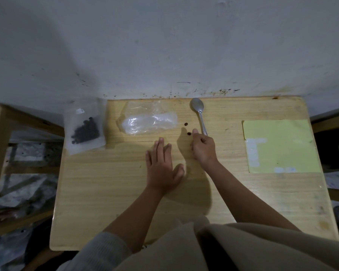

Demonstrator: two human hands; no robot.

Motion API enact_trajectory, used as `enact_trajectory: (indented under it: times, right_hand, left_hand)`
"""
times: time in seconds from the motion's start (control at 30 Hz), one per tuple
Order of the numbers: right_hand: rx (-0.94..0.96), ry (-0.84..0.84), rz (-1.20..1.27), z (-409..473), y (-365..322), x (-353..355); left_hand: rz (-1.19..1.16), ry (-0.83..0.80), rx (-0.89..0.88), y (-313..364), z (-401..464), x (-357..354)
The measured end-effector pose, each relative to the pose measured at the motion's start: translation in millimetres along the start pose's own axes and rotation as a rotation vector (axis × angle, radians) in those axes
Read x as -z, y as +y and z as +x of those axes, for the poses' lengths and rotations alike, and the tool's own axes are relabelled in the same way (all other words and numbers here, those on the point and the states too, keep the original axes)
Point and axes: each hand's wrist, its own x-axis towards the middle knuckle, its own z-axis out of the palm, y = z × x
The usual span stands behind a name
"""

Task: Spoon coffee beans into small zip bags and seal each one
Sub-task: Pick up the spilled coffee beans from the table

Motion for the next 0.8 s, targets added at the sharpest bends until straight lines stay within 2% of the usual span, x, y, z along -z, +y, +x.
enact_trajectory:
  times: [0.2, 0.37, 0.57, 0.8]
  right_hand:
    - [0.086, 0.015, -0.105, 1, -4, 2]
    - [0.277, 0.010, -0.303, 1, -4, 7]
    - [0.303, 0.019, -0.610, 0, -8, 3]
    - [0.174, -0.123, -1.072, 3, -25, -11]
  left_hand:
    - [-0.004, 0.005, -0.001, 0, 1, 0]
    - [0.003, 0.010, 0.002, 2, 1, 1]
    - [0.001, -0.003, 0.008, 1, 0, 1]
    - [0.023, -0.022, -0.002, 0, 1, 2]
